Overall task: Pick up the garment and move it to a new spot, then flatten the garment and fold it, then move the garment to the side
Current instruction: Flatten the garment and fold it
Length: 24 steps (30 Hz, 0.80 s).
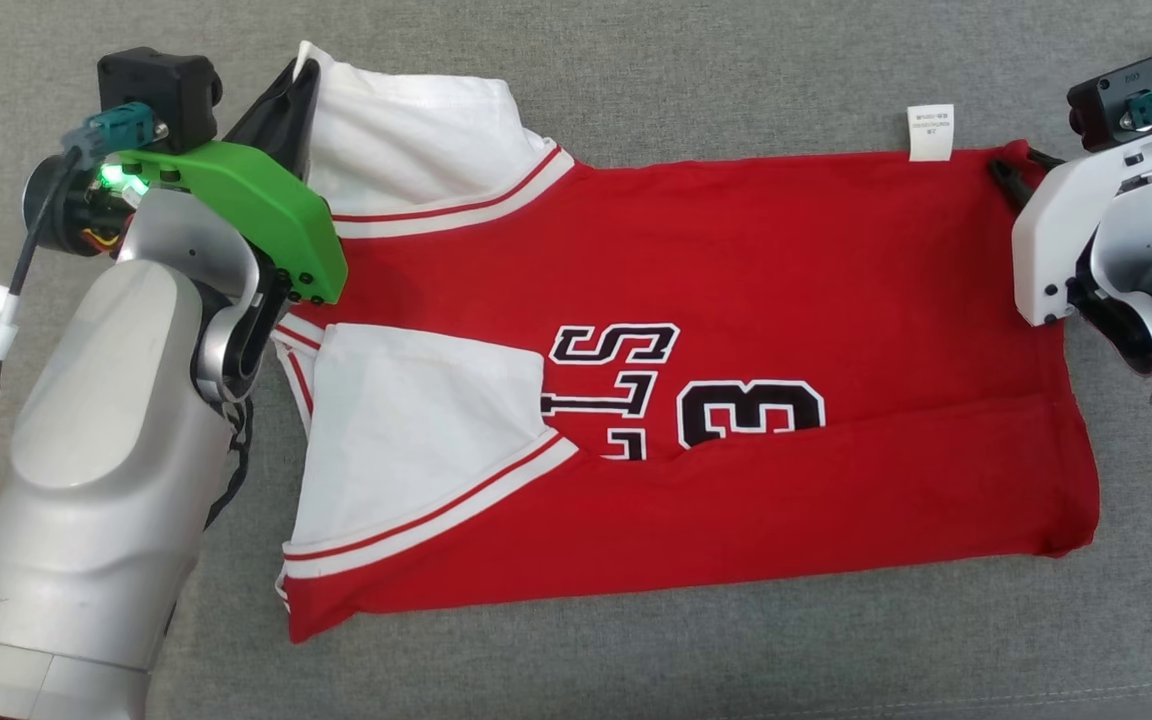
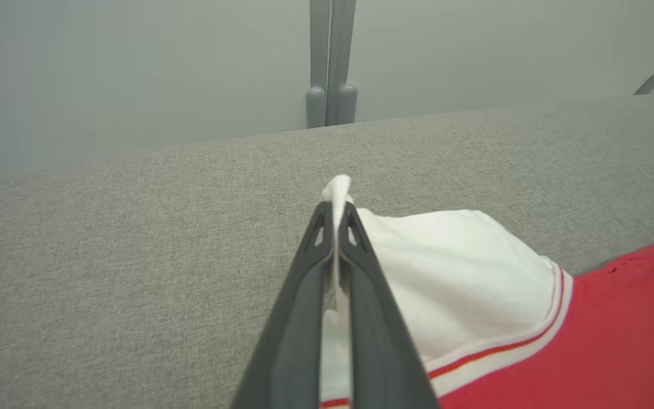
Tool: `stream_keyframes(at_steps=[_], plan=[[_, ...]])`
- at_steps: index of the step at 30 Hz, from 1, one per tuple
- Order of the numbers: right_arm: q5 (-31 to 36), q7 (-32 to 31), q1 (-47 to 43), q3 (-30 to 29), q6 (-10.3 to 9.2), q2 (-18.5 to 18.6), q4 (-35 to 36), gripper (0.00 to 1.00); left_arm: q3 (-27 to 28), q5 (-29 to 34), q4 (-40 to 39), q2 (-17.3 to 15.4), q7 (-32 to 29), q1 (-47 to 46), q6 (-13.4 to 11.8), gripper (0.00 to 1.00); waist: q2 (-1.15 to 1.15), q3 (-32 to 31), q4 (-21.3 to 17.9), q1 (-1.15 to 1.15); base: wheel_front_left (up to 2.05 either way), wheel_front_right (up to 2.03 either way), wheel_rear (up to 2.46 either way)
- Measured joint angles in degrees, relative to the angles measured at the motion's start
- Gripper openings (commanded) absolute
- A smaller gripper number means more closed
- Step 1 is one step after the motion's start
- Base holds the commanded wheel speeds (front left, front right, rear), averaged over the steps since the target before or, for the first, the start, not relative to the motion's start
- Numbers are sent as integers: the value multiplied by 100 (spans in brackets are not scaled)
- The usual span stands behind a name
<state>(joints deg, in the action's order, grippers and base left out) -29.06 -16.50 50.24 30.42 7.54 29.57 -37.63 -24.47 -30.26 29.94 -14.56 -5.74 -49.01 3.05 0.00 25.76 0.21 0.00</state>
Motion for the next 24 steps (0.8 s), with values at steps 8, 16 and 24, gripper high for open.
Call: stream_keyframes(at_steps=[8,16,24], plan=[[-183,824,91,181,0,54,-323,0,134,-135,-433,-118,264,400,-108,0,0,-125,8,0,0,0,0],[-610,1801,-445,360,-1,268,79,0,219,-213,-1382,-283,584,1345,-266,0,0,-465,23,0,0,0,0],[-825,2401,-1562,233,-1,480,859,0,234,-232,-2854,-591,625,2859,-677,0,0,-926,1,0,0,0,0]])
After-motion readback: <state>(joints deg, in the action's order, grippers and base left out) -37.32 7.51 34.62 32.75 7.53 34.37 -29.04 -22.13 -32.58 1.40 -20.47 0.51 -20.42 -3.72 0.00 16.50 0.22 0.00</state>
